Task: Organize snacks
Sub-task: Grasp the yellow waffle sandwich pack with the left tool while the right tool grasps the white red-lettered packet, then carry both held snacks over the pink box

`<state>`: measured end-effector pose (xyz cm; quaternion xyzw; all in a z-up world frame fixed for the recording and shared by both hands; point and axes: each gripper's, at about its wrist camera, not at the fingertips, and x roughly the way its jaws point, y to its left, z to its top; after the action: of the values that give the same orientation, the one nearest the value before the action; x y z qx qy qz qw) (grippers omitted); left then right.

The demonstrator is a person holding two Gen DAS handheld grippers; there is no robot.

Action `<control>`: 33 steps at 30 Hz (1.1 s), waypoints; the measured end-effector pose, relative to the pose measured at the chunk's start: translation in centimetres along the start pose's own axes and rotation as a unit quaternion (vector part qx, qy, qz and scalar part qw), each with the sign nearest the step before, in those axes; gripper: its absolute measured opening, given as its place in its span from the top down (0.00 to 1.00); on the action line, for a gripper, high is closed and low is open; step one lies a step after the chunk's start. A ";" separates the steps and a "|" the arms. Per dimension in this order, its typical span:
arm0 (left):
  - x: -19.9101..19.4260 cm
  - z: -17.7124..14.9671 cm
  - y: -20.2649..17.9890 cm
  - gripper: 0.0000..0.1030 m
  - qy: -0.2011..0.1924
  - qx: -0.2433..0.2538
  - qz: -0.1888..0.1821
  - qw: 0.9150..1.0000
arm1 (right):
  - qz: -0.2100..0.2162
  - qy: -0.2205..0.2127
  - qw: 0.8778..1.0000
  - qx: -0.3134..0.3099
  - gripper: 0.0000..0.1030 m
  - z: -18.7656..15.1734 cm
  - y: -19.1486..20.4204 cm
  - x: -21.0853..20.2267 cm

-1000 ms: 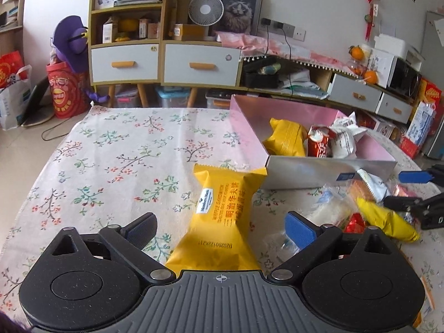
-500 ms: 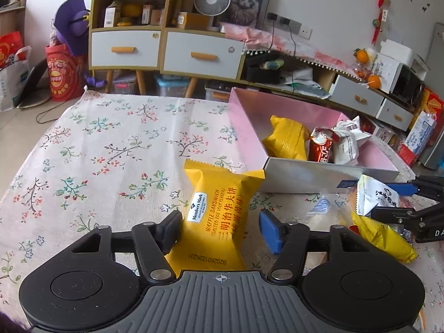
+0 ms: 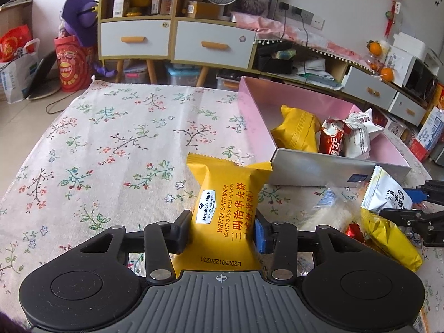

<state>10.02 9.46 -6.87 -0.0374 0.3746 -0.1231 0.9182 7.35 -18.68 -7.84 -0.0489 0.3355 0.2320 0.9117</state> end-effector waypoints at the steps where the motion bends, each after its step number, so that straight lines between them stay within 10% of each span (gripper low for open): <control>1: 0.0 0.1 0.0 0.60 0.002 -0.002 0.002 1.000 | -0.001 0.001 1.000 -0.001 0.52 0.1 0.0 0.0; 15: -0.6 0.3 -0.3 0.63 0.019 -0.022 0.008 1.000 | 0.007 -0.006 1.000 0.013 0.70 0.6 0.1 -0.6; 18: -0.8 0.4 -0.5 0.64 0.020 -0.022 0.011 0.999 | 0.009 -0.008 1.000 0.014 0.87 0.8 0.2 -0.8; 33: -2.5 1.2 -1.9 0.65 0.014 -0.034 0.020 0.999 | -0.013 -0.029 0.999 0.031 0.88 1.5 -0.2 -2.1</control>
<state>8.75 8.24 -3.99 -0.0599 0.3923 -0.0925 0.9132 6.95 -19.34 -5.31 -0.0182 0.3150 0.2105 0.9253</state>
